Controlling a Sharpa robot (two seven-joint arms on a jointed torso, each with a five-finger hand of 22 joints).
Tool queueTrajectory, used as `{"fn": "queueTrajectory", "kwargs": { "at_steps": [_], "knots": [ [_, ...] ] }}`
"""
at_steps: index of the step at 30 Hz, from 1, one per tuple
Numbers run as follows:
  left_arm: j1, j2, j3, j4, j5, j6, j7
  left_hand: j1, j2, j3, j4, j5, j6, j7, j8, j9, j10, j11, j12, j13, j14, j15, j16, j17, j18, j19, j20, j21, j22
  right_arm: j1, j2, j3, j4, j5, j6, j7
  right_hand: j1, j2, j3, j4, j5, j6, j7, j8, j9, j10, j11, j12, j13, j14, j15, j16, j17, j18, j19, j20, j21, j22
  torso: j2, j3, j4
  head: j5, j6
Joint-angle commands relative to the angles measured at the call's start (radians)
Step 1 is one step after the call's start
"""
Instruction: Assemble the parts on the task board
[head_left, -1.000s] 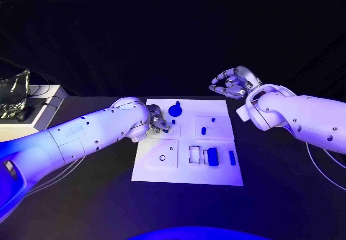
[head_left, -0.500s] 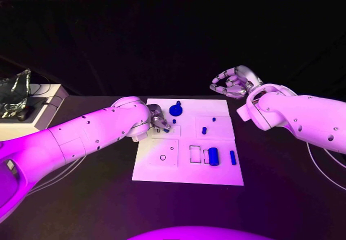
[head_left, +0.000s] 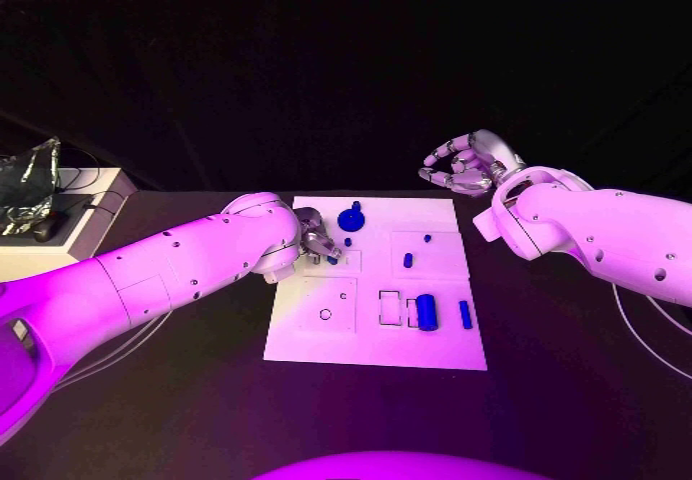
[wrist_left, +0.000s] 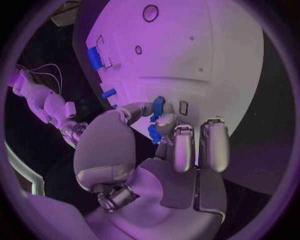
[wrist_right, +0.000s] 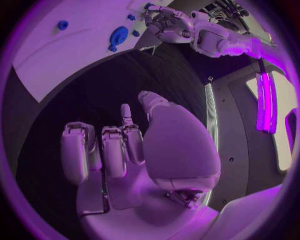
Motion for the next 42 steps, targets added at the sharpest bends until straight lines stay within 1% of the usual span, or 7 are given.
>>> {"fn": "queueTrajectory", "kwargs": {
  "at_steps": [1,11,30,34,38,41,42],
  "knots": [
    [-0.01,0.009,-0.006,0.007,0.026,0.032,0.004,-0.01,0.0,0.03,-0.038,-0.005,0.059,-0.054,-0.004,0.277,0.0,-0.006,0.007,0.001,0.091,-0.005,0.003,0.21,-0.007,0.003,-0.007,-0.001,0.018,0.0,0.001,0.001,0.0,-0.009,0.011,0.01,-0.012,0.0,0.005,0.001,0.003,-0.004,0.001,-0.002,0.001,-0.002,0.003,-0.007,0.146,0.078,0.009,-0.006,0.156,0.01,0.049,0.006,-0.003,0.173,0.0,0.0002,0.0,0.001,-0.002],
    [-0.01,0.009,-0.006,0.009,0.026,0.037,0.003,-0.013,-0.005,0.005,-0.026,-0.006,0.064,-0.055,-0.008,0.278,0.0,-0.008,0.009,0.004,0.091,-0.006,0.004,0.212,-0.008,0.004,-0.008,-0.001,0.02,-0.001,0.001,0.001,-0.001,-0.009,0.012,0.011,-0.012,0.0,0.005,0.001,0.003,-0.004,0.001,-0.002,0.001,-0.002,0.003,-0.007,0.146,0.078,0.009,-0.006,0.156,0.01,0.049,0.006,-0.003,0.173,0.0,-0.0002,-0.0003,-0.001,-0.005],
    [-0.01,0.013,-0.005,0.012,0.026,0.032,0.002,0.008,0.0,0.004,-0.029,0.0,0.063,-0.058,-0.013,0.279,-0.002,-0.01,0.009,0.004,0.091,-0.008,0.004,0.212,-0.007,0.004,-0.01,-0.002,0.019,-0.001,0.002,0.001,-0.001,-0.009,0.011,0.011,-0.012,0.0,0.005,0.001,0.003,-0.004,0.001,-0.002,0.001,-0.002,0.003,-0.007,0.146,0.078,0.009,-0.006,0.156,0.01,0.049,0.006,-0.003,0.173,0.0,-0.0004,0.0,-0.002,-0.007],
    [-0.01,0.014,-0.005,0.012,0.026,0.026,0.002,0.003,-0.002,-0.006,-0.019,-0.003,0.067,-0.057,-0.014,0.281,-0.002,-0.009,0.01,0.004,0.092,-0.008,0.004,0.212,-0.008,0.004,-0.01,-0.002,0.019,-0.001,0.003,0.001,-0.001,-0.009,0.011,0.011,-0.012,0.0,0.005,0.001,0.003,-0.004,0.001,-0.002,0.001,-0.002,0.003,-0.007,0.146,0.078,0.009,-0.006,0.156,0.01,0.049,0.006,-0.003,0.173,0.0,0.0,0.0,-0.002,-0.007],
    [-0.01,0.015,-0.005,0.012,0.024,0.021,0.0,-0.005,-0.004,-0.027,-0.001,-0.007,0.071,-0.057,-0.015,0.284,-0.002,-0.009,0.011,0.005,0.091,-0.008,0.004,0.211,-0.008,0.004,-0.01,-0.002,0.02,-0.001,0.003,0.001,-0.001,-0.009,0.01,0.012,-0.012,0.0,0.005,0.001,0.003,-0.004,0.001,-0.002,0.001,-0.002,0.003,-0.007,0.146,0.078,0.009,-0.006,0.156,0.01,0.049,0.006,-0.003,0.173,0.0,0.0001,-0.0007,-0.002,-0.005],
    [-0.01,0.014,-0.005,0.011,0.022,0.02,-0.001,-0.008,-0.005,-0.038,0.006,-0.008,0.073,-0.057,-0.016,0.285,-0.003,-0.009,0.011,0.005,0.091,-0.008,0.003,0.21,-0.008,0.004,-0.01,-0.003,0.019,-0.001,0.002,0.001,-0.001,-0.009,0.01,0.012,-0.012,0.0,0.005,0.001,0.003,-0.004,0.001,-0.002,0.001,-0.002,0.003,-0.007,0.146,0.078,0.009,-0.006,0.156,0.01,0.049,0.006,-0.003,0.173,0.0,-0.0002,-0.0007,-0.003,-0.005],
    [-0.01,0.014,-0.005,0.011,0.021,0.02,-0.002,-0.013,-0.009,-0.062,0.02,-0.011,0.075,-0.057,-0.017,0.288,-0.004,-0.008,0.012,0.005,0.091,-0.008,0.003,0.21,-0.008,0.004,-0.01,-0.003,0.019,-0.001,0.002,0.001,0.0,-0.009,0.01,0.012,-0.014,-0.002,0.007,0.001,0.004,-0.005,0.001,-0.002,0.002,-0.004,0.003,-0.008,0.144,0.078,0.008,-0.007,0.155,0.011,0.049,0.006,-0.005,0.172,0.0,-0.0004,-0.0005,-0.003,-0.004]
  ]
}}
